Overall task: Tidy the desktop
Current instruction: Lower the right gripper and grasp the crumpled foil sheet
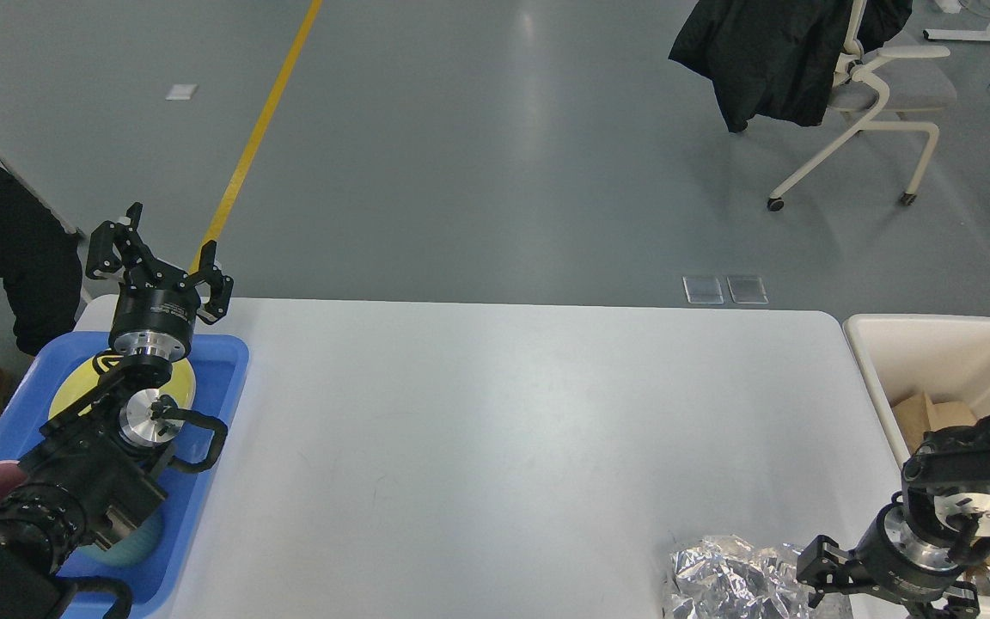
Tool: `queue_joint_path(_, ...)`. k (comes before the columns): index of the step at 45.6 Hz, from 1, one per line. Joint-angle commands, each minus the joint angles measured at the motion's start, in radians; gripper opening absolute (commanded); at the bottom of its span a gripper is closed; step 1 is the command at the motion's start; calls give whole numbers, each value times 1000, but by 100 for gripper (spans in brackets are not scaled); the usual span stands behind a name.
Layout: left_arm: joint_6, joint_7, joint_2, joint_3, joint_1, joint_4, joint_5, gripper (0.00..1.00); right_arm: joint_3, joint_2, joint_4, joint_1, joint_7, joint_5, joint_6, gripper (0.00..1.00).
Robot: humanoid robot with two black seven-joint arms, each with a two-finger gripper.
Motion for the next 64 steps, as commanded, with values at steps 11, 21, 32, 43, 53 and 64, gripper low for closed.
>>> queue_joint_path(11,0,0,0,0,0,0,0,96,22,2,-5,-34,-2,0,-15,94)
queue_joint_path(21,0,0,0,0,0,0,0,96,25,3,-5,-59,-2,0,-22,78)
queue_joint_path(32,0,0,0,0,0,0,0,96,31,18,-5,-68,-2,0,-23,55)
queue_joint_path(43,0,0,0,0,0,0,0,96,33,21,3,-70,-3,8,15,0)
queue_joint_path(53,0,0,0,0,0,0,0,96,57,17,3,-45,-3,8,38,0)
queue_joint_path(64,0,0,0,0,0,0,0,96,71,5,1,-17,-6,8,84,0)
